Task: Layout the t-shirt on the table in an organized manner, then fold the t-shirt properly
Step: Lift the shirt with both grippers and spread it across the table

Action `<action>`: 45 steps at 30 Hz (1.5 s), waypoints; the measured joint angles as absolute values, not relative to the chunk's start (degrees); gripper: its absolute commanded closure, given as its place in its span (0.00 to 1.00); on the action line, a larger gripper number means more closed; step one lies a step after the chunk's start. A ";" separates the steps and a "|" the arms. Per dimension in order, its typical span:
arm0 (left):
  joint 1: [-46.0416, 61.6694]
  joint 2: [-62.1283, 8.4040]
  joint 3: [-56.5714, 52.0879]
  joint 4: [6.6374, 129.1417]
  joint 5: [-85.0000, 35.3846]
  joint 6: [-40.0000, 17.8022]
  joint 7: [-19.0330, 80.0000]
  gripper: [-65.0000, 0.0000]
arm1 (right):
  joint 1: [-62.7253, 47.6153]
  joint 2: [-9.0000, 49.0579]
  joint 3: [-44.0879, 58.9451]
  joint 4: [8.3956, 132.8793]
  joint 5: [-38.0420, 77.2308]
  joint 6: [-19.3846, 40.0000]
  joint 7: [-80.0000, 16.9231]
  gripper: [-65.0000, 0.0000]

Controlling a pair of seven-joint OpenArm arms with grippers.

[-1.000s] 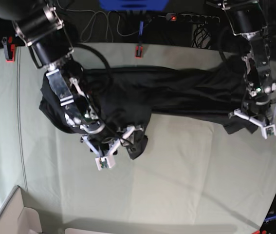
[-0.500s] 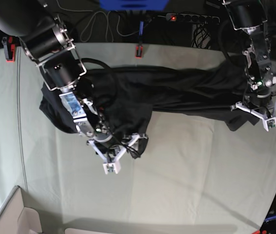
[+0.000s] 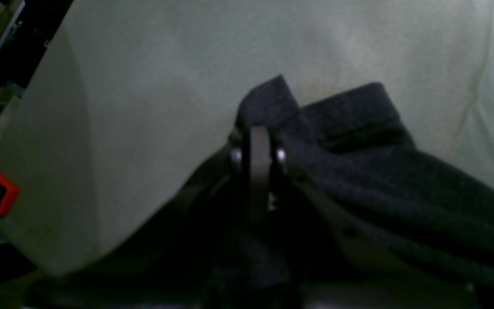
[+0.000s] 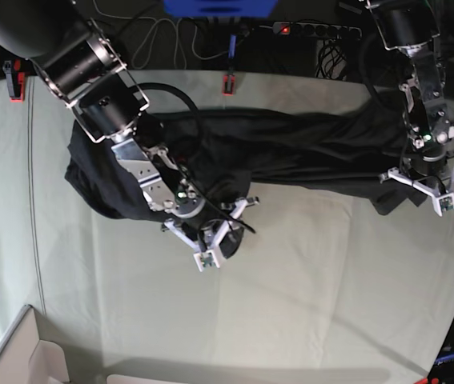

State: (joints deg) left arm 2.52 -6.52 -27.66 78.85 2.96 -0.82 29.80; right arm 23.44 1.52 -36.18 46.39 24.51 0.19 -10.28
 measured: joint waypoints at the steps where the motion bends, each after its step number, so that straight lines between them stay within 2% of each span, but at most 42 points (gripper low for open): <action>1: 2.52 -6.50 -27.66 78.85 2.96 -0.82 29.78 1.00 | 23.44 1.63 -36.18 46.52 24.51 0.21 -10.37 0.91; 3: 2.52 -6.52 -27.66 78.85 2.96 -0.82 29.82 1.00 | 23.49 1.87 -36.05 46.78 24.51 0.19 -10.52 1.00; 7: 2.39 -6.63 -27.70 80.16 2.94 -0.84 30.20 1.00 | 21.76 4.84 -30.59 55.09 24.86 0.19 -12.86 1.00; 12: 1.28 -6.85 -27.75 87.11 2.94 -0.80 29.80 1.00 | 13.32 12.51 -18.92 77.58 24.80 0.16 -17.39 1.00; 15: 1.08 -6.68 -27.51 89.49 2.90 -0.80 30.24 1.00 | 7.64 14.68 -10.28 88.25 24.45 0.03 -18.83 1.00; 24: -7.90 -6.63 -27.40 89.62 3.05 -0.75 30.94 1.00 | -11.35 13.82 6.50 112.57 24.58 0.01 -19.66 1.00; 26: -10.94 -6.55 -27.33 88.77 2.92 -0.62 30.39 1.00 | -16.10 12.05 8.69 115.81 24.75 0.10 -17.98 1.00; 30: -19.35 -6.87 -24.69 80.29 3.38 -0.19 30.22 1.00 | -25.23 6.74 11.14 114.91 24.84 0.21 -16.14 1.00; 34: -26.65 -6.35 -21.58 69.65 3.03 -0.60 29.21 1.00 | -32.99 3.77 10.74 114.83 24.88 0.21 -11.97 1.00; 40: -37.30 -6.61 -19.53 51.64 3.14 -0.19 15.90 1.00 | -40.29 -1.08 10.90 114.76 24.71 0.21 -8.97 1.00; 45: -42.68 -7.38 -19.55 39.16 3.36 0.16 9.98 0.99 | -43.83 -1.91 9.02 114.30 24.49 0.19 -7.81 1.00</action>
